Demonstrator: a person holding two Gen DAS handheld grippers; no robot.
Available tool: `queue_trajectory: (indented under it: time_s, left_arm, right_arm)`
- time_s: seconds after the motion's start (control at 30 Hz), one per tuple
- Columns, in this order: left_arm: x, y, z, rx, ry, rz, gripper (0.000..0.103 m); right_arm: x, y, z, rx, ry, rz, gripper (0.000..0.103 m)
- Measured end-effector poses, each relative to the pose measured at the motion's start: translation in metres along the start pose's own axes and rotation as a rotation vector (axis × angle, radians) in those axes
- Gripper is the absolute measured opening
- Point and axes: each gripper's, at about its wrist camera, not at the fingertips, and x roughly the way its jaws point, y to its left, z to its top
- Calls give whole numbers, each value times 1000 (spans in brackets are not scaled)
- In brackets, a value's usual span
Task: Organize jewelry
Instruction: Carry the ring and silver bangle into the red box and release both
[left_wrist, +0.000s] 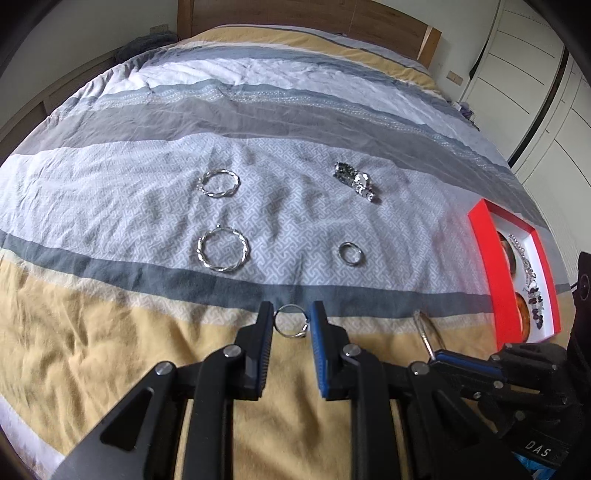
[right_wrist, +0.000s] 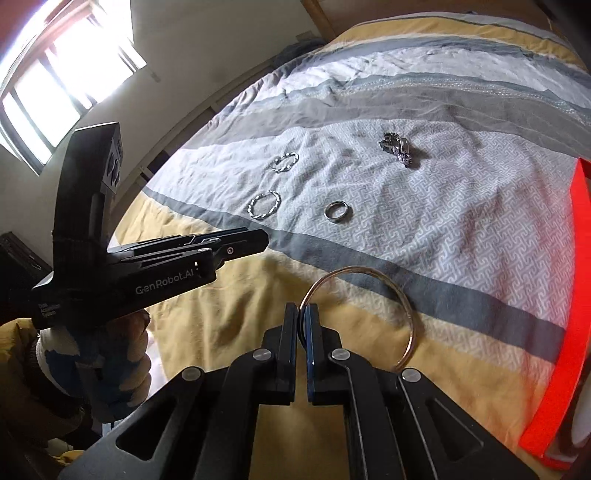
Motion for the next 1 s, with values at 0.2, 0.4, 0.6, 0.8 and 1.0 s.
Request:
queue_trajectory:
  time_s: [0.2,0.4,0.6,0.8,1.0]
  left_arm:
    - [-45,-8,-9,11,-41,-11,19]
    - [-77,-31,-19,42,-70,-35,19]
    - [-91,-75,-23,110,-78,-81,19]
    - [-82,-142,-17,202,-65,-154,19]
    - [-52,-214,-4,304,-35,-220,19]
  right_arm:
    - [-43,24,-17,26,-66,27,3]
    - [-82,40,-42,67,-118,79,3]
    - [-121,30,-61,111,-186,78,3]
    - [-173,-9,-68,160,-272,14,3]
    - [-220,-73,-62,212,-342,-102,3]
